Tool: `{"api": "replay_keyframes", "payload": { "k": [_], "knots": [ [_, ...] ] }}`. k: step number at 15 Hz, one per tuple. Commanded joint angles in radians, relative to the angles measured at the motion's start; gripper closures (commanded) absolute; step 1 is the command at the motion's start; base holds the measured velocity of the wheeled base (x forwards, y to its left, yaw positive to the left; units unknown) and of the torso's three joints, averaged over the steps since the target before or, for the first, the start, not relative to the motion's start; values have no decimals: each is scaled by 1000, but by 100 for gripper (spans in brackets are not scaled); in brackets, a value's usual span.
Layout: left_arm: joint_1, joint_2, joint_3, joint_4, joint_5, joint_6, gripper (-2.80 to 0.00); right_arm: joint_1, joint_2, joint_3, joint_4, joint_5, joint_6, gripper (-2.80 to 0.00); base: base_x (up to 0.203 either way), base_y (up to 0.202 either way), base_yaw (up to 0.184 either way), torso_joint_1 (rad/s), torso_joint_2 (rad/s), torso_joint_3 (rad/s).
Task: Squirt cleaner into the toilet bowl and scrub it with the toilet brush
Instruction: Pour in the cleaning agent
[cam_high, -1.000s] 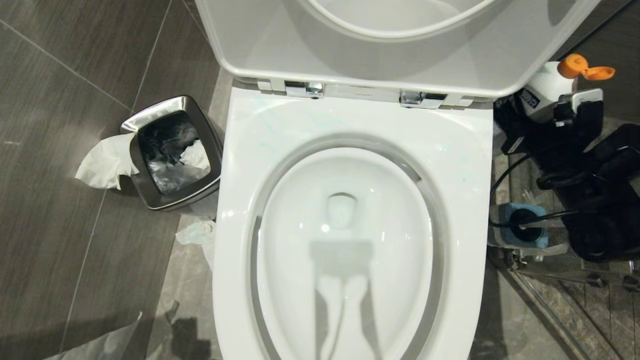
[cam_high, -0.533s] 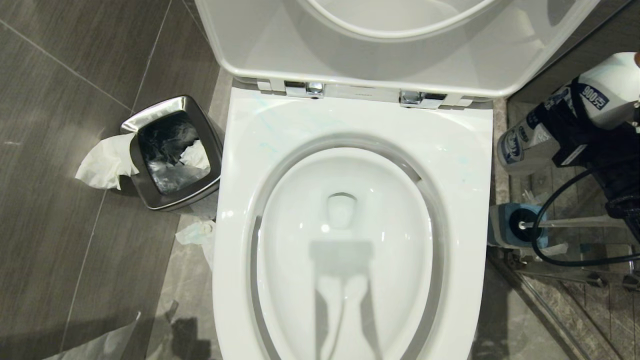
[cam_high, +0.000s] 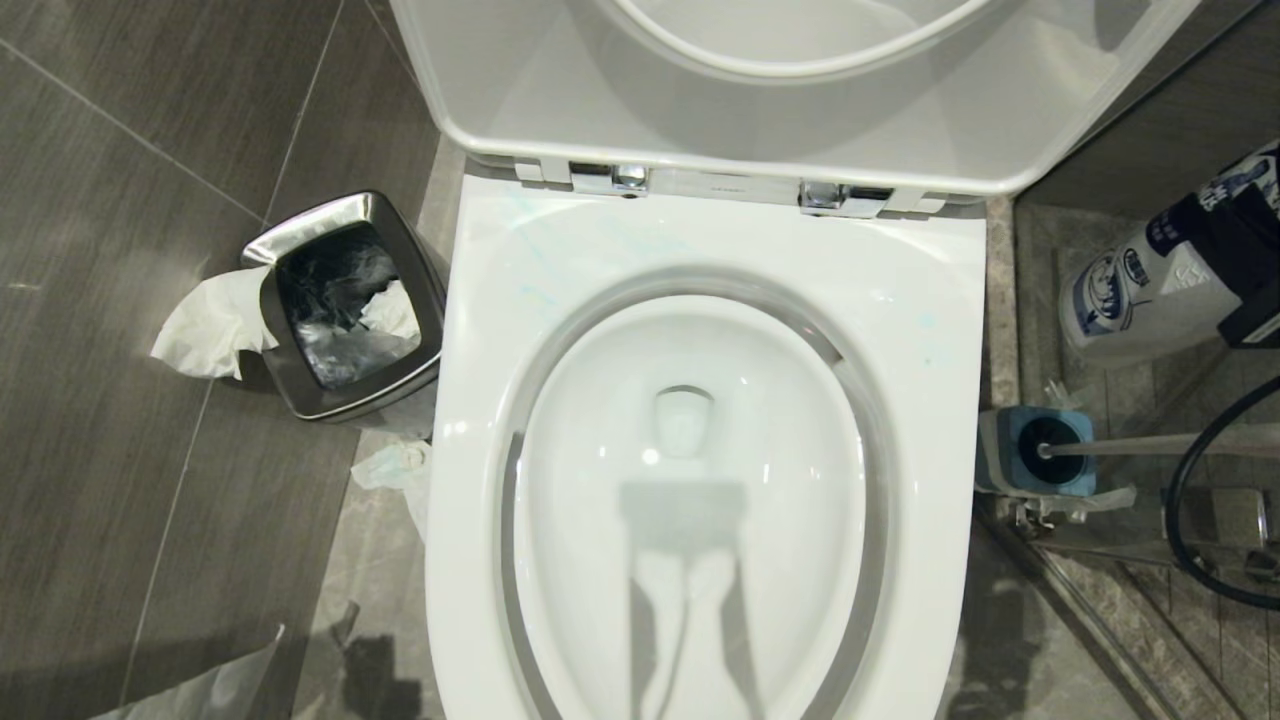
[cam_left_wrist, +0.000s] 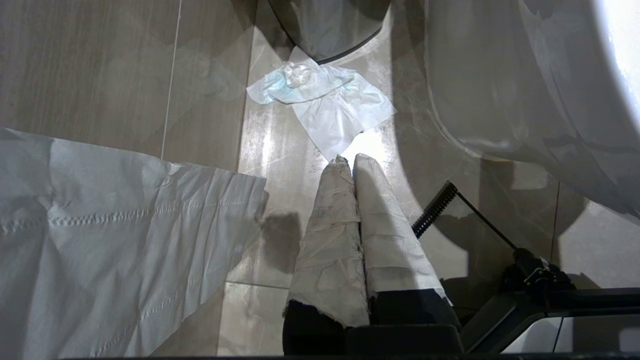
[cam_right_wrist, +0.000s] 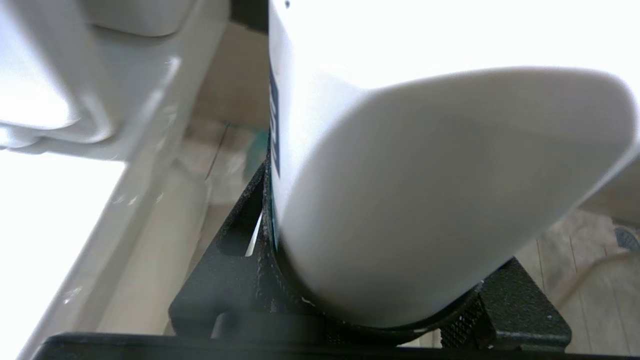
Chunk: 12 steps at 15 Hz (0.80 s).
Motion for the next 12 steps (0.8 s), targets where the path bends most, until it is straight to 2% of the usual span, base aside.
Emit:
{"api": "replay_keyframes", "payload": {
  "k": [1, 4, 6, 8, 12],
  "knots": [
    [0, 0, 2, 1, 0, 0, 0, 3, -119, 4, 100, 9, 1, 0, 0, 0, 0, 0, 0, 0],
    [0, 0, 2, 0, 0, 0, 0, 3, -316, -4, 472, 89, 11, 0, 0, 0, 0, 0, 0, 0],
    [0, 0, 2, 0, 0, 0, 0, 3, -432, 9, 654, 118, 17, 0, 0, 0, 0, 0, 0, 0],
    [0, 0, 2, 0, 0, 0, 0, 4, -498, 17, 764, 135, 18, 0, 0, 0, 0, 0, 0, 0],
    [0, 0, 2, 0, 0, 0, 0, 4, -508, -26, 788, 143, 11, 0, 0, 0, 0, 0, 0, 0]
  ]
}}
